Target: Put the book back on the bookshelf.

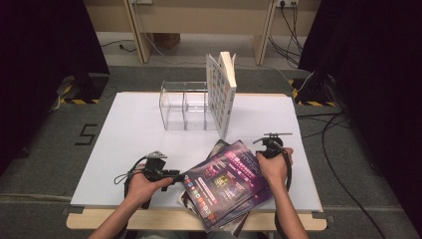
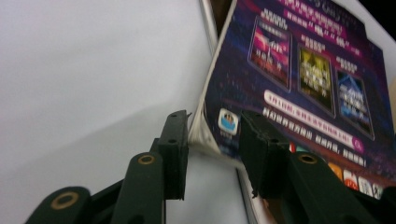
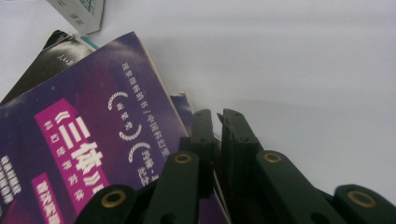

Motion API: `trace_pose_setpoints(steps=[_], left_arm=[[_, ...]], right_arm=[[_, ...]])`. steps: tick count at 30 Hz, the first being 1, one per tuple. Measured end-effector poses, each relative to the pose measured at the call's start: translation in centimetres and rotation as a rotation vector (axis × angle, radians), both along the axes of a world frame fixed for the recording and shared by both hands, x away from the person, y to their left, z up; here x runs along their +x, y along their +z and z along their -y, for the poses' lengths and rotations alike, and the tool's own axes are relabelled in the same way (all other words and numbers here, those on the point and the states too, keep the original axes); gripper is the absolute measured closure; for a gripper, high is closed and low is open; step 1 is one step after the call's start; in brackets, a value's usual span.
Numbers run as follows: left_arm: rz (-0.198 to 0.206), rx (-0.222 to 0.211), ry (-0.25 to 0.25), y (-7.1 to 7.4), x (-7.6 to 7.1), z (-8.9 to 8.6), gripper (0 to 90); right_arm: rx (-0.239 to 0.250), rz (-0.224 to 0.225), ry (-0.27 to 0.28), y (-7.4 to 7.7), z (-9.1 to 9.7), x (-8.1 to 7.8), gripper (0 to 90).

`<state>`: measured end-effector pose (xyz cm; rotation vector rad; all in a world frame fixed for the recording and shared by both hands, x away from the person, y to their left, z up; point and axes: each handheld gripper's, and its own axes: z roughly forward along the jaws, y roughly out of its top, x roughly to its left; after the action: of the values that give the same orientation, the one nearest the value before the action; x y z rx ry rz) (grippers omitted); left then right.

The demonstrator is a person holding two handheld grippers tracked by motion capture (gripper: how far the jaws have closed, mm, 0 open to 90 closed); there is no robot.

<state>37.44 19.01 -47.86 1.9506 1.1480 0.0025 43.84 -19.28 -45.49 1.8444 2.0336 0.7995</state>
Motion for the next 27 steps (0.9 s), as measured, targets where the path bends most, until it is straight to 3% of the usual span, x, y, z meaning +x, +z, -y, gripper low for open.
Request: trace_pose_setpoints(steps=[3,7,12,15,27], left_arm=[[0.032,-0.002,0.001,0.4,0.6,0.5,58.6],[0.073,0.025,0.015,0.3,1.4,1.4,57.6],[0.081,0.032,0.016,0.1,1.8,1.9,57.3],[0.077,0.041,0.010,0.0,2.0,2.0,57.2],[0.072,0.061,-0.011,-0.2,2.4,2.7,57.2]], right_arm=[[-0.009,0.001,-0.007,0.8,0.7,-0.6,82.4],[-0.045,-0.013,0.014,1.8,1.9,-2.2,82.7],[-0.050,-0.049,0.031,1.7,2.5,-3.5,83.3],[-0.041,-0.081,0.049,1.3,2.9,-5.1,83.9],[-0.035,-0.104,0.055,0.6,4.5,-9.8,84.5]])
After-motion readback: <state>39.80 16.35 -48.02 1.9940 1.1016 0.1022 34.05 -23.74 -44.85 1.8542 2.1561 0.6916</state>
